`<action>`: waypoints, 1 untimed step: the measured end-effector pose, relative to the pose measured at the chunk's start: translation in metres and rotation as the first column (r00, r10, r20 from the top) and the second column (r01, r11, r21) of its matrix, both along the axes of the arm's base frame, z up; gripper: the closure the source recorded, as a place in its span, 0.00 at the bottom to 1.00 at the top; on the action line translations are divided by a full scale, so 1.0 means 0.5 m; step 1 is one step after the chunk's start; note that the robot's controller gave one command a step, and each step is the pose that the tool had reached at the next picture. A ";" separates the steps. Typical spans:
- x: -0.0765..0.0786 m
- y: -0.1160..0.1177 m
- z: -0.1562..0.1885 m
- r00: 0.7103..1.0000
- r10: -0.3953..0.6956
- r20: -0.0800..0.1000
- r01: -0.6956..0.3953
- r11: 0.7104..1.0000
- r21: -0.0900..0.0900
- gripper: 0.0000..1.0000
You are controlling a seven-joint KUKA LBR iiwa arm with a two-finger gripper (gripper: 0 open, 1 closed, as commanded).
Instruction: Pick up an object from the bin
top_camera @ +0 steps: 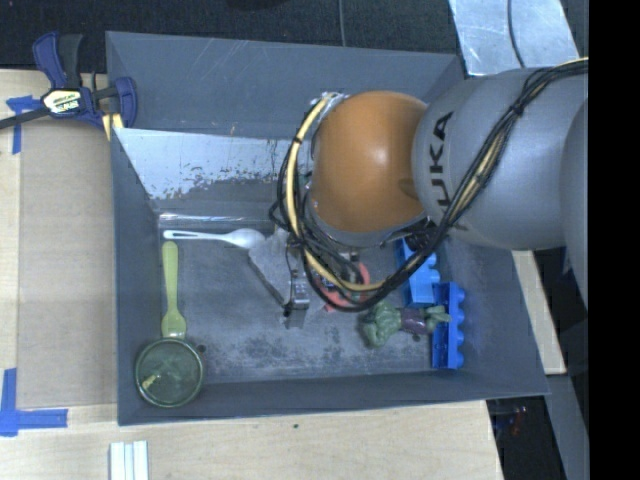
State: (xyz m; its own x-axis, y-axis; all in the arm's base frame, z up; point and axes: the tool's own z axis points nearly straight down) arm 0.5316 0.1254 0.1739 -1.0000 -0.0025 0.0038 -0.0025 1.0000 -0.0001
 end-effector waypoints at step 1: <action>0.004 -0.001 0.006 1.000 -0.003 0.007 0.003 1.000 0.001 0.00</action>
Offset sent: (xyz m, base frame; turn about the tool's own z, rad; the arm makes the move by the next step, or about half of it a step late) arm 0.0655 -0.0261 -0.1039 0.3183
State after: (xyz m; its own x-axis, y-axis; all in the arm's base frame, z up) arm 0.5335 0.1248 0.1770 -1.0000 0.0002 -0.0028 0.0002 1.0000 0.0006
